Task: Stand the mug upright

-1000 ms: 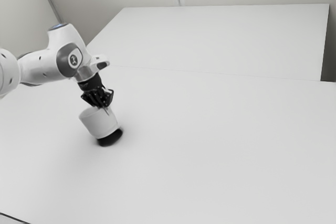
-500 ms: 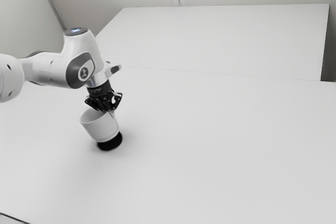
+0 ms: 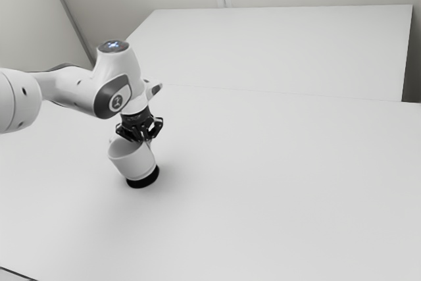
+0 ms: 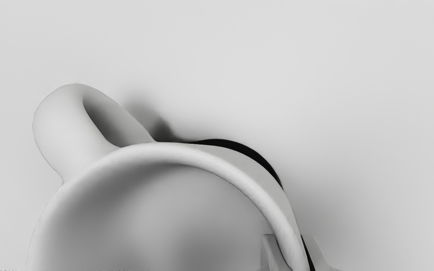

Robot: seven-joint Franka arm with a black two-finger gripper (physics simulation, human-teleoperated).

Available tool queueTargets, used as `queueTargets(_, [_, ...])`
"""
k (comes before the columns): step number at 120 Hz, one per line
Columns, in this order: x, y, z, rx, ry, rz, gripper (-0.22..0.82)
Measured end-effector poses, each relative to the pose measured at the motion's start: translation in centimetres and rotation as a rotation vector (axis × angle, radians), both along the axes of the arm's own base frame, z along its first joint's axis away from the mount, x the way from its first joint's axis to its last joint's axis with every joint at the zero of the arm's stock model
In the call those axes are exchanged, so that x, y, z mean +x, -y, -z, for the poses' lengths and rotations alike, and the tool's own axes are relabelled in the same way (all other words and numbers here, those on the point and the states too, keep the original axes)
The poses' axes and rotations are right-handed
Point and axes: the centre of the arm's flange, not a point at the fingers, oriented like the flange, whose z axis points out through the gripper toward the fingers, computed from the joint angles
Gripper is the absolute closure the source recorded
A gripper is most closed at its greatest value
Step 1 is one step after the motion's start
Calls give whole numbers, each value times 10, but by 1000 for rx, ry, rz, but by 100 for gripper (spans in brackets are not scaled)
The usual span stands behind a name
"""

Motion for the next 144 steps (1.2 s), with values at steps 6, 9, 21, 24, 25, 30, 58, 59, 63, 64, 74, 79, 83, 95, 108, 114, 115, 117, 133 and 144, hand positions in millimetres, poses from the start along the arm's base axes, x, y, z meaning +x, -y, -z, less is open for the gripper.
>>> queueTargets(6, [0,-1,2,6,-1,-18,79])
queueTargets(9, [0,-1,3,8,0,-27,79])
queueTargets(21, [1,-3,9,17,-4,-63,79])
queueTargets(24, [1,-3,11,18,-6,-71,79])
queueTargets(25, [1,-3,11,19,-6,-73,79])
queueTargets(30, [2,-3,15,22,-12,-86,79])
queueTargets(58, [3,-2,28,31,-25,-141,73])
queueTargets(59, [3,-2,29,31,-25,-142,71])
queueTargets(63, [4,-2,30,30,-26,-146,64])
queueTargets(64, [4,-2,30,29,-26,-147,62])
queueTargets(74, [6,0,29,27,-23,-153,43])
queueTargets(79, [7,0,28,27,-21,-155,35])
queueTargets(83, [9,0,26,26,-16,-156,30])
queueTargets(95, [15,0,16,21,5,-158,19])
queueTargets(108, [20,0,2,13,26,-159,11])
queueTargets(114, [21,0,-5,10,34,-158,9])
queueTargets(115, [21,0,-6,9,34,-158,9])
queueTargets(117, [22,0,-8,8,36,-158,8])
queueTargets(133, [31,-9,-44,6,60,-150,4])
queueTargets(144, [42,-15,-84,14,77,-115,3])
